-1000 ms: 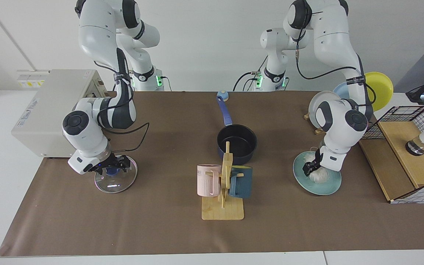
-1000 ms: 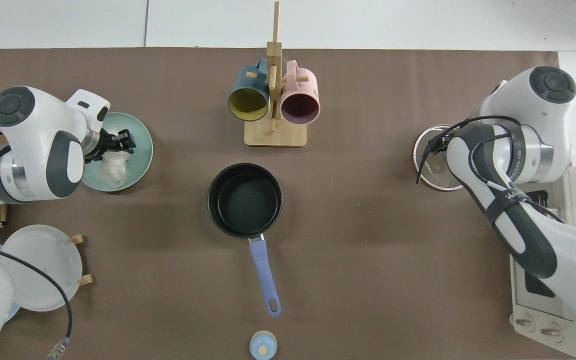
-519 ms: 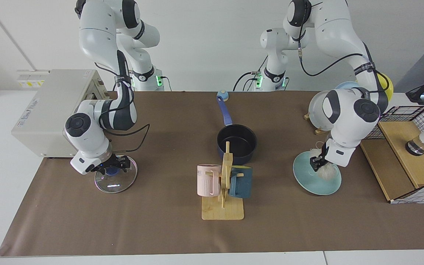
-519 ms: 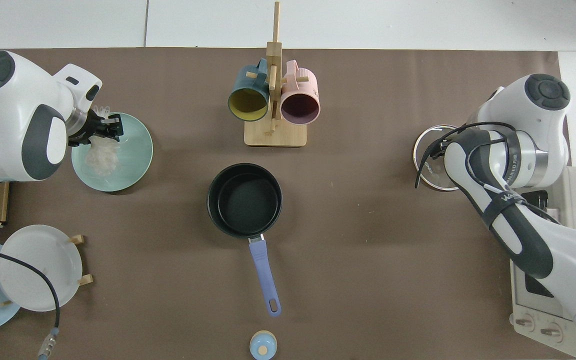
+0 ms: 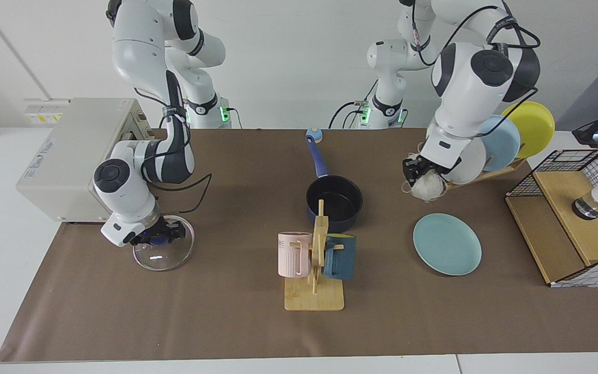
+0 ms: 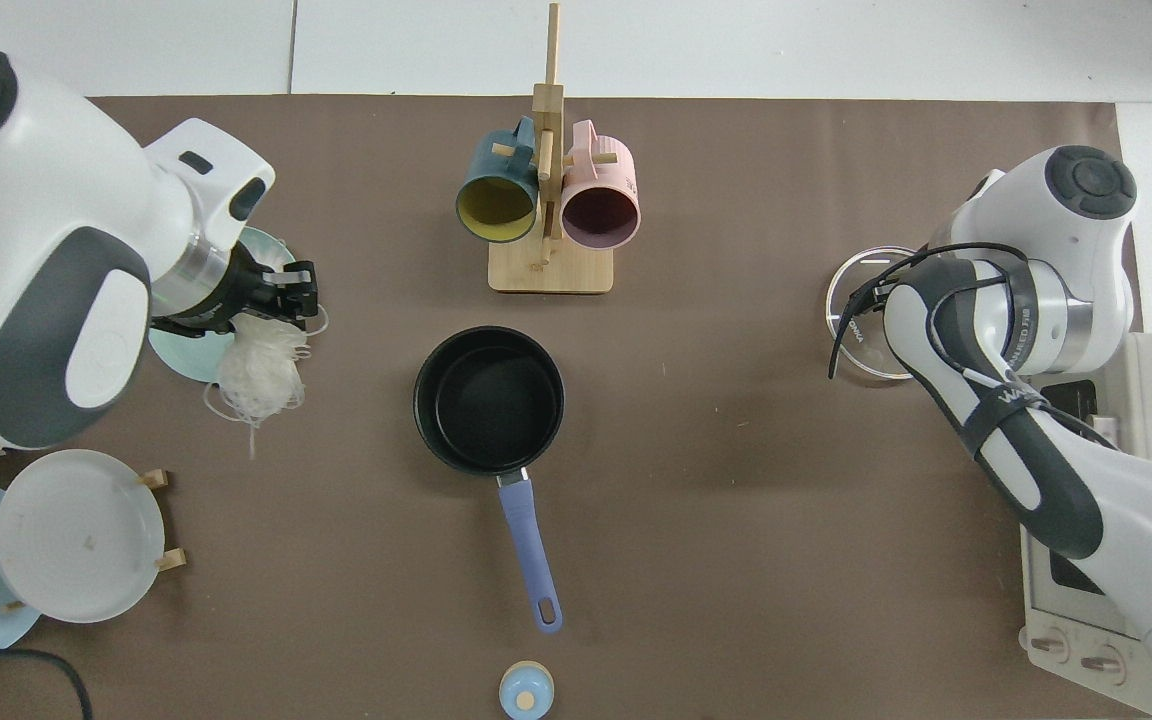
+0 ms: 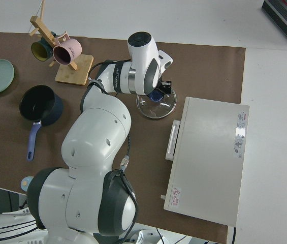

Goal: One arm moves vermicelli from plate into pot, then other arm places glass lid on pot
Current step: 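Carry the vermicelli with the left gripper over the black pot, then release the vermicelli into the pot while the right gripper lifts the lid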

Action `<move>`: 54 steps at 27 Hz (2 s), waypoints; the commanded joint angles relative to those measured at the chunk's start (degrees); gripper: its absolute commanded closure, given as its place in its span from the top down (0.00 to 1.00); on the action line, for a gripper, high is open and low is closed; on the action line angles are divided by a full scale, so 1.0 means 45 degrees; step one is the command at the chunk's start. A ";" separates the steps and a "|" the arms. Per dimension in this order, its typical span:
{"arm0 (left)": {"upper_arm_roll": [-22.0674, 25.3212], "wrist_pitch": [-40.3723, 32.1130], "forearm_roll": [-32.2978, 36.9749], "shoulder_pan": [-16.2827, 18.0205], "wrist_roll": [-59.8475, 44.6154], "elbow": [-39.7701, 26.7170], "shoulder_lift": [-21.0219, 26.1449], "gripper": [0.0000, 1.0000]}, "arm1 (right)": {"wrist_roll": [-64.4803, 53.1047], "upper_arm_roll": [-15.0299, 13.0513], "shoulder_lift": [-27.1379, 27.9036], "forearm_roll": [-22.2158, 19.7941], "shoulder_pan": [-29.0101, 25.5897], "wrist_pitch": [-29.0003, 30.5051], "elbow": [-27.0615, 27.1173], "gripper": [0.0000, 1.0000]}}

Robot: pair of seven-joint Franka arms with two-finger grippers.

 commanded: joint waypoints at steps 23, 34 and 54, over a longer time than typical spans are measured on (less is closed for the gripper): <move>-0.2294 0.5043 -0.1914 -0.0821 -0.2043 -0.3845 0.0462 0.00 | -0.0323 0.0122 -0.3383 0.0343 0.0543 -0.3026 -0.0099 0.00; -0.2313 0.7094 -0.1816 -0.1173 -0.1847 -0.4823 0.1438 0.00 | -0.0285 0.0142 -0.4400 0.0343 0.0796 -0.4082 -0.0255 0.00; -0.2021 0.6960 -0.1310 -0.0920 -0.1672 -0.3907 0.1499 1.00 | 0.0399 0.0336 -0.4615 0.0362 0.1071 -0.4121 -0.0509 0.00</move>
